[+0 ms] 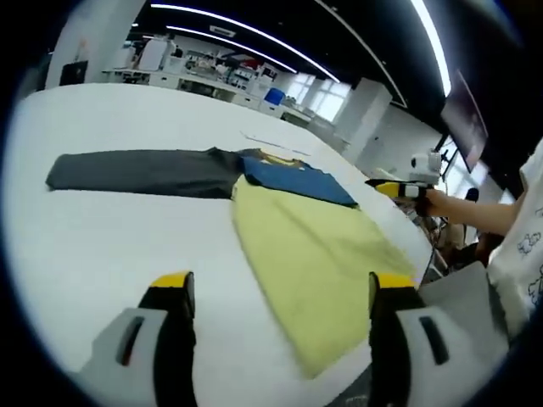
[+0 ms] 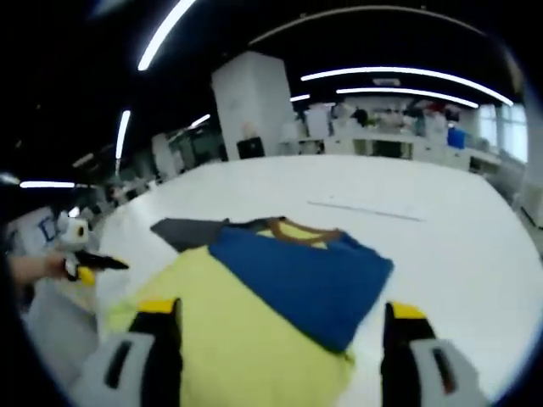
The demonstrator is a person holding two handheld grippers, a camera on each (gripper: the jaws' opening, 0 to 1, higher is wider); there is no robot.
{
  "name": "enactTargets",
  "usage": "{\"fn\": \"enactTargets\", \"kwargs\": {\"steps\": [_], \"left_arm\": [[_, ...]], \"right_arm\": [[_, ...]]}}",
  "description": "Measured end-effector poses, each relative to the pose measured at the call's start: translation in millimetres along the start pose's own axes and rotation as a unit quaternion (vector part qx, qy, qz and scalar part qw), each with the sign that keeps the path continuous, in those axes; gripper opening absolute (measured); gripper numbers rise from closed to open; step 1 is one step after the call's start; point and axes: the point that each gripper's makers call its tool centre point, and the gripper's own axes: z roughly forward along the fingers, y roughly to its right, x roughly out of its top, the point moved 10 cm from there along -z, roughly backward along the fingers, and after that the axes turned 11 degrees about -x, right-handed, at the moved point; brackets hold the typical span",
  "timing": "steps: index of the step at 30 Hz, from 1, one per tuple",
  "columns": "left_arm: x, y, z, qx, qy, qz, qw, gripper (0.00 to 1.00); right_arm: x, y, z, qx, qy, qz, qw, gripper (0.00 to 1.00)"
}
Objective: Fold the garment on the visible template until the final outline fits inside the template.
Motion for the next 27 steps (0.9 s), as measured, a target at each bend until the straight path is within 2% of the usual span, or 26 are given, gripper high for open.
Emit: {"fn": "enactTargets", "kwargs": {"steps": [3,7,10,13,17,18,19,21,23,24,25,27], "left_arm": [[12.1,-14.5,-4.1,0.012,0.009,0.007,0.9999,0.81],[28.3,-38.7,-12.3,0.053,0.021,0.004,0.9984,0.81],[36.8,-56.0,-18.8,0.075,0.033,-0.002,0.9966,0.81],[45.1,-73.0,-26.0,0.085,0.038,0.0,0.9957,0.81],[56.4,-101.7,-36.3,0.12,0.046,-0.001,0.9917,0.8],[59.5,-112.0,-40.4,0.147,0.043,0.009,0.9882,0.79],[60.9,-118.2,-43.1,0.163,0.041,0.003,0.9858,0.77],[66.2,-133.4,-47.5,0.186,0.056,-0.004,0.9809,0.76],[69.5,-151.5,-54.8,0.229,0.075,-0.031,0.97,0.73],[70.2,-156.7,-56.4,0.24,0.082,-0.041,0.9664,0.72],[72.2,-165.5,-59.6,0.259,0.095,-0.056,0.9596,0.71],[75.0,-175.2,-62.8,0.277,0.102,-0.058,0.9537,0.67]], "right_arm": [[-0.8,4.7,-7.6,-0.007,0.006,0.01,0.9999,0.99],[-6.7,7.9,-17.9,-0.018,0.009,0.033,0.9992,0.99],[-15.4,13.8,-21.6,-0.026,0.003,0.033,0.9991,0.99],[-21.8,15.8,-27.4,-0.033,-0.003,0.043,0.9985,0.99],[-29.3,20.2,-34.1,-0.041,-0.012,0.043,0.9982,0.98],[-31.2,20.6,-37.1,-0.043,-0.011,0.051,0.9977,0.98],[-31.7,19.1,-39.7,-0.044,-0.01,0.062,0.9971,0.98],[-34.7,21.0,-42.0,-0.046,-0.011,0.058,0.9972,0.98],[-41.7,24.1,-43.5,-0.054,-0.021,0.043,0.9974,0.98],[-45.3,27.1,-44.4,-0.059,-0.027,0.048,0.9967,0.98],[-46.5,28.5,-44.9,-0.059,-0.027,0.05,0.9966,0.97],[-49.0,32.1,-49.2,-0.062,-0.025,0.061,0.9959,0.97]]}}
